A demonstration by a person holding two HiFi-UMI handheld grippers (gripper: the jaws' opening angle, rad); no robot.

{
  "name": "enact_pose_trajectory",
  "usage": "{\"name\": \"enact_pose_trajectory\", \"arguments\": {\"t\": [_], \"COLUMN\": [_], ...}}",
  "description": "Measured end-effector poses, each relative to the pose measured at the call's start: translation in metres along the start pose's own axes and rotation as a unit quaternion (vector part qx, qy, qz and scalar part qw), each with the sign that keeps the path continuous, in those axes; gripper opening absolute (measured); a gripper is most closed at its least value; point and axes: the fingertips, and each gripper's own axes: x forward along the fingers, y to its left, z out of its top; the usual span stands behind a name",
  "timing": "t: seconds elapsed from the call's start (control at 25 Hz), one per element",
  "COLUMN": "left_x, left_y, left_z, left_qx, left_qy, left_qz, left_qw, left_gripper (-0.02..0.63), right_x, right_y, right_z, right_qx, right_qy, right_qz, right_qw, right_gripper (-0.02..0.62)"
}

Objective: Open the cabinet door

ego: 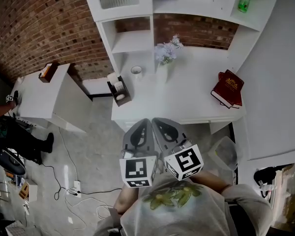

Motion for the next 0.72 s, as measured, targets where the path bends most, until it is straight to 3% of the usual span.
{"name": "enact_pose_trajectory", "arguments": {"t": [0.24,0.48,0.72], "left_x": [-0.003,0.009,0.033], "left_y": [0.004,0.026,0.06], "left_z": [-0.01,-0.019,-0.008], "left_qx": [-0.013,-0.028,-0.022], "left_qy": [0.012,0.032,0.022], "left_qz": [-0.016,-0.015,-0.008], "left_qw": [0.9997,0.999,0.9995], "left_gripper": [0.008,0.008,0.008], "right_x": [0.0,0.022,0.066], "right_y": [0.007,0.012,0.008], "right_z": [-0.01,-0.017,-0.021], "right_qx": [0.008,0.005,0.006], "right_qy": [-0.007,0.011,0.018], "right_qz": [0.011,0.069,0.105], "right_qw": [1.0,0.998,0.994], "right_gripper": [0.021,0.023,0.023]}}
